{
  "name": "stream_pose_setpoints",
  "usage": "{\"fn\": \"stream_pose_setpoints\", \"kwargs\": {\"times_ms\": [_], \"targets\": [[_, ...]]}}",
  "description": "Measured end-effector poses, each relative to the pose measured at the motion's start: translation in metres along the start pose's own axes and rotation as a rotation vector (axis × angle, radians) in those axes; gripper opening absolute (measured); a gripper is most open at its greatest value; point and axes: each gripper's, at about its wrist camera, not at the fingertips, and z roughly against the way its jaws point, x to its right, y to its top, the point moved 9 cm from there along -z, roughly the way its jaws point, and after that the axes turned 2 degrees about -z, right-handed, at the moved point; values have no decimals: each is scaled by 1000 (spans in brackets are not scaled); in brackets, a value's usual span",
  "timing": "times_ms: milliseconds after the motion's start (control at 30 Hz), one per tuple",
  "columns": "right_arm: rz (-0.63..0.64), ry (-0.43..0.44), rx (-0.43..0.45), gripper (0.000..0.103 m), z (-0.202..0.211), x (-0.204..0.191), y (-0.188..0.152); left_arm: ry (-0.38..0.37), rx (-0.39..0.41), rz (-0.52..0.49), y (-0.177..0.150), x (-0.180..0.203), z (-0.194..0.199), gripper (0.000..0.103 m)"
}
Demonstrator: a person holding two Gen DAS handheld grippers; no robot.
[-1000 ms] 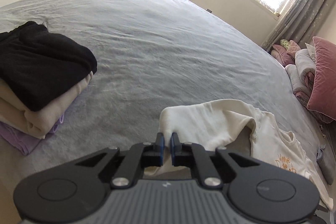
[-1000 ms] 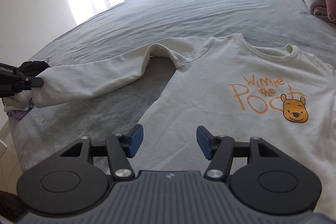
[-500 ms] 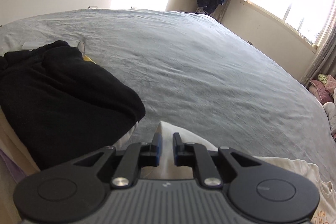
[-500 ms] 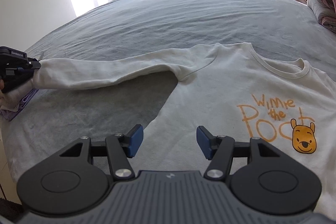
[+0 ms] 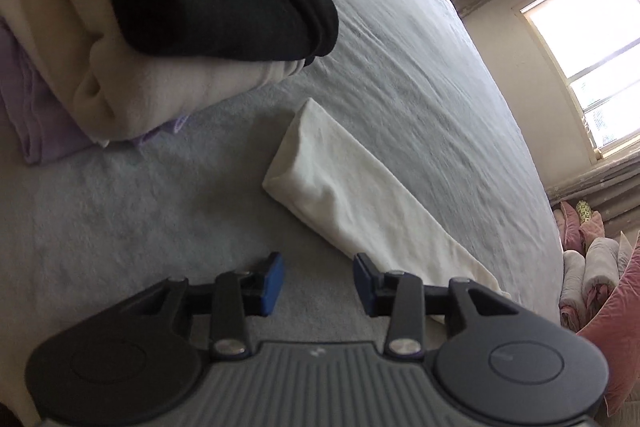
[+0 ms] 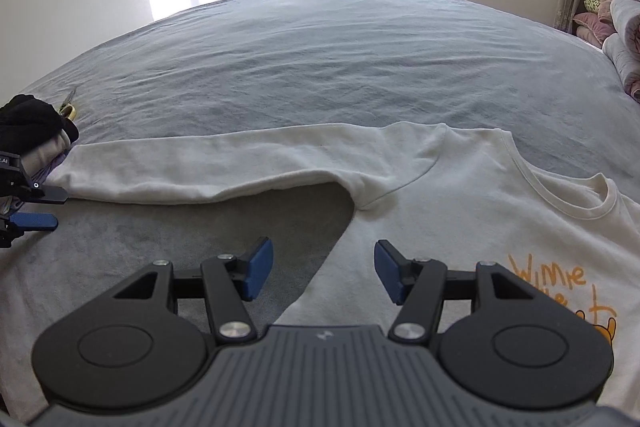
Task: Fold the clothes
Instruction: 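Pull the held sleeve outward from the body and open the left gripper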
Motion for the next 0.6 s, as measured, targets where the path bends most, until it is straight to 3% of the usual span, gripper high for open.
{"fn": "stream_pose_setpoints", "kwargs": {"times_ms": [167, 267, 300, 367, 467, 533, 600], "targets": [[10, -24, 54, 60, -10, 1, 10, 35, 158, 2, 1, 2, -6, 36], [-10, -35, 110, 60, -13, 9, 21, 96, 242, -41, 4, 5, -8, 18], [-19, -36, 130, 60, -14, 12, 25, 115, 267, -58, 6, 6, -8, 7], [-48, -32, 164, 60, -15, 18, 33, 125, 304, -64, 11, 6, -7, 5], [-111, -9, 195, 48, -21, 27, 42, 134, 367, -78, 19, 9, -3, 5], [-166, 28, 160, 35, -35, 28, 41, 148, 398, -96, 24, 11, -1, 6], [-195, 76, 100, 31, -51, 19, 34, 174, 403, -101, 26, 11, 1, 9]]}}
